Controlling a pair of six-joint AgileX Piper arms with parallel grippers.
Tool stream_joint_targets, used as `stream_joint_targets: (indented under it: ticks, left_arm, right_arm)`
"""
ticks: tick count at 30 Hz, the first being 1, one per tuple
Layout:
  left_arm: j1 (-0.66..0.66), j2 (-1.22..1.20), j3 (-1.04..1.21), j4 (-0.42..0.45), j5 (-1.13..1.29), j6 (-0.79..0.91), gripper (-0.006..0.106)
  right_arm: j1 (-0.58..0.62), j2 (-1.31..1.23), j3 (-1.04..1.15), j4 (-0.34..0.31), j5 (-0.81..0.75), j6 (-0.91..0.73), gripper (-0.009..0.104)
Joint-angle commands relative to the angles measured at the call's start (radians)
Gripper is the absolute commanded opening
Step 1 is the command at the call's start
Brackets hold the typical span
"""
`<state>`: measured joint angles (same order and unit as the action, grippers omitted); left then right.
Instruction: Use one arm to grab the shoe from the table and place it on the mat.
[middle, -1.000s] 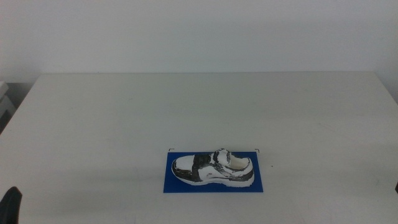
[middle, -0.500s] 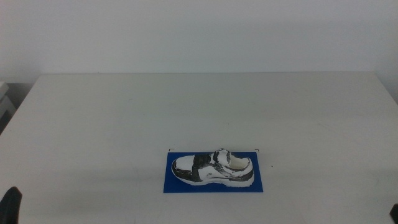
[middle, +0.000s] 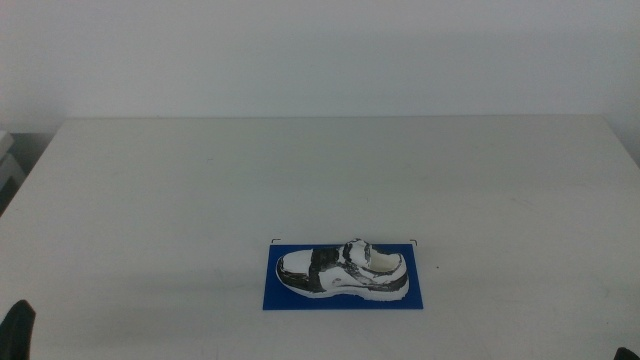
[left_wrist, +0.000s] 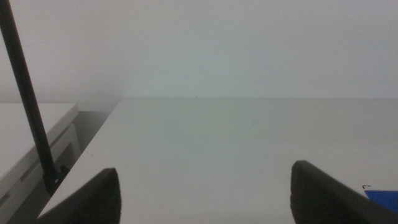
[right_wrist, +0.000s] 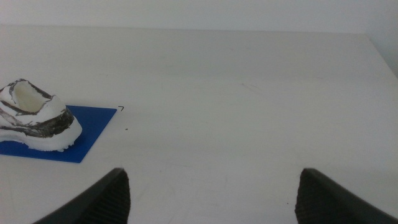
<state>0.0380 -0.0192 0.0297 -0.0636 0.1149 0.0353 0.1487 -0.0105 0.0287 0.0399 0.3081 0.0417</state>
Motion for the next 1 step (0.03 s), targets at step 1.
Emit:
stream_joint_targets:
  ticks: [1]
  left_arm:
    - [-0.005, -0.006, 0.005, -0.013, -0.081, -0.012, 0.094]
  right_arm:
    - [-0.006, -0.026, 0.005, -0.01, -0.072, -0.005, 0.087]
